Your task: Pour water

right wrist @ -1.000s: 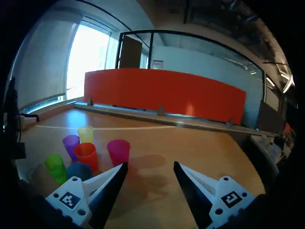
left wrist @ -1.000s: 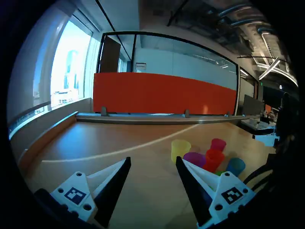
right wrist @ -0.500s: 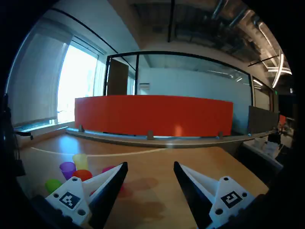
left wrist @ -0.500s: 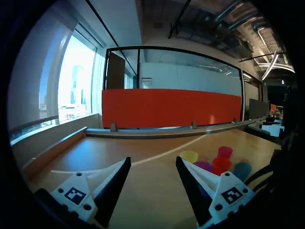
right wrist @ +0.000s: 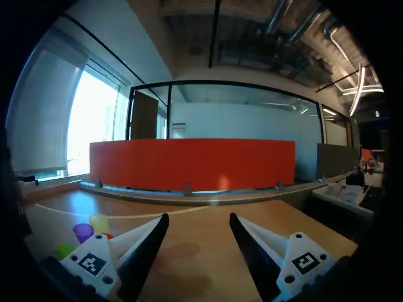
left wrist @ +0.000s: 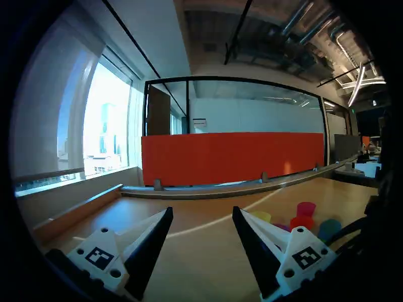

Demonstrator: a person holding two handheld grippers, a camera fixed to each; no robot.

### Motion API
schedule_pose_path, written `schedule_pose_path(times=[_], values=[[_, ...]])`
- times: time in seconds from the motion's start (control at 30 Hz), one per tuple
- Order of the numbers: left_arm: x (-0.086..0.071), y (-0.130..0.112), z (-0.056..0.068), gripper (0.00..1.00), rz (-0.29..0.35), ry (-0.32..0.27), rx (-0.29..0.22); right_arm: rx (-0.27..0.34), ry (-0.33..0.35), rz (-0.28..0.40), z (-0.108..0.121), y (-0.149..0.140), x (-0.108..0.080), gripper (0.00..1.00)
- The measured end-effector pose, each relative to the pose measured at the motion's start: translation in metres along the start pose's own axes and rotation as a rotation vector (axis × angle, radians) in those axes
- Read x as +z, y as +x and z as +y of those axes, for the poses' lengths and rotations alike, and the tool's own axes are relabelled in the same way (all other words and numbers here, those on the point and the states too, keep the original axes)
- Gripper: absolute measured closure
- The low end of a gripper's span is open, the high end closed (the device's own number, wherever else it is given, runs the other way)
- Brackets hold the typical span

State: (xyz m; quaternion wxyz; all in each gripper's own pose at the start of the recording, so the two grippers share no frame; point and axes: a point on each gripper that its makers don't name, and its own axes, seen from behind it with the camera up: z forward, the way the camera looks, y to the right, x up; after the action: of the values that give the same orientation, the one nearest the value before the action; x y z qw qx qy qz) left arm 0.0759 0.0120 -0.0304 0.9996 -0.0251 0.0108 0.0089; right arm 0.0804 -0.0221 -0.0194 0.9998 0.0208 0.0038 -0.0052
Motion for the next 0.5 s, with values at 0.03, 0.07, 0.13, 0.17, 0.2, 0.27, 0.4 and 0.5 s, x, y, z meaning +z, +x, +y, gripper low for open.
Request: schedule_pose_path(times=[0.03,0.07,0.13,0.17,0.2,0.27,0.4,0.5], values=[[0.0008,-0.0002,0.0005,0.13,0.0,0.0,-0.009,-0.005,-0.003,0.002,0.0006,0.0009,-0.0005,0.07],[0.0015,-0.0003,0.0009,0.13,0.0,0.0,-0.018,-0.01,-0.005,0.003,0.0011,0.0018,-0.001,0.07],[0.0024,0.0004,0.0012,0.13,0.005,0.004,-0.032,-0.015,-0.005,0.005,0.0006,0.0034,-0.002,0.07],[0.0028,0.0008,0.0012,0.13,0.007,0.006,-0.038,-0.016,-0.004,0.005,0.0003,0.0042,-0.0024,0.07],[0.0031,0.0016,0.001,0.13,0.012,0.01,-0.04,-0.017,-0.003,0.005,0.0001,0.0044,-0.0029,0.06],[0.0036,0.0036,0.0002,0.13,0.023,0.02,-0.04,-0.019,0.0,0.003,-0.0006,0.0043,-0.004,0.07],[0.0047,0.004,-0.0027,0.13,0.043,0.046,-0.04,-0.021,0.009,-0.015,-0.0015,-0.0026,-0.0047,0.07],[0.0062,0.0023,-0.0026,0.13,0.055,0.05,-0.049,-0.019,0.009,-0.025,0.0002,-0.0035,-0.0048,0.06]])
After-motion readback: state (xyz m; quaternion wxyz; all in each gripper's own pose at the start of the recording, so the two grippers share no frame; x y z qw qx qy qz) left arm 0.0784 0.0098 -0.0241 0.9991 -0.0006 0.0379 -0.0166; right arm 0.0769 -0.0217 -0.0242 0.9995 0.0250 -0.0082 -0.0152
